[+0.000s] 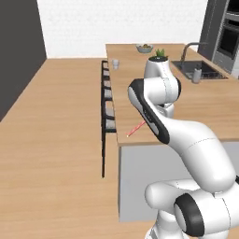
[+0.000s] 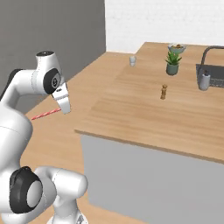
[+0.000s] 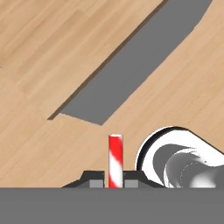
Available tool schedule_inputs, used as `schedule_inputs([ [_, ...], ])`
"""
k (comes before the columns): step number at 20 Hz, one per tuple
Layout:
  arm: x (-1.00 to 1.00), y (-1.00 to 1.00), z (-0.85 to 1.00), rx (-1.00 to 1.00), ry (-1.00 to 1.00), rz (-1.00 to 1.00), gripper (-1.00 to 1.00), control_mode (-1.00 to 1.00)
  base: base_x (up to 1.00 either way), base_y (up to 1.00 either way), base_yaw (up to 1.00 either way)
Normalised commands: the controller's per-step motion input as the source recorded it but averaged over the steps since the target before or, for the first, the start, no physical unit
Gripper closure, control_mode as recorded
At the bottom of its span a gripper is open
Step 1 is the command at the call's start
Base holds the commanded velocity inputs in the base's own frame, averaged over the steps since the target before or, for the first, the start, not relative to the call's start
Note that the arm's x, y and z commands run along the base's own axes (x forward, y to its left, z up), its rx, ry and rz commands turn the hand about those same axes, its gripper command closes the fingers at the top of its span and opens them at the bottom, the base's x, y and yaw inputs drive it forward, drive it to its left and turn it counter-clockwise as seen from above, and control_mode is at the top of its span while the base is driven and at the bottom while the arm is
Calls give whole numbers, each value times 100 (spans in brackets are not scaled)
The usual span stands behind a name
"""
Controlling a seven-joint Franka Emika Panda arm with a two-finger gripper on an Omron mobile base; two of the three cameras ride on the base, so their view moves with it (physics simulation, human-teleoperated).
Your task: Take a straw from the drawer in front and place it inside the glass cup on the dining counter.
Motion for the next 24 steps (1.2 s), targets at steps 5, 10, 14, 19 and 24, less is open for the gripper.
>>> schedule_inputs([
  [5, 0, 0, 0, 0, 0, 0, 100, 100, 0, 100, -28],
  [10, 0, 0, 0, 0, 0, 0, 100, 100, 5, 100, -31],
  [14, 0, 0, 0, 0, 0, 0, 100, 100, 19, 100, -37],
  [19, 0, 0, 0, 0, 0, 0, 100, 100, 43, 100, -43],
  [24, 0, 0, 0, 0, 0, 0, 100, 100, 65, 100, -46],
])
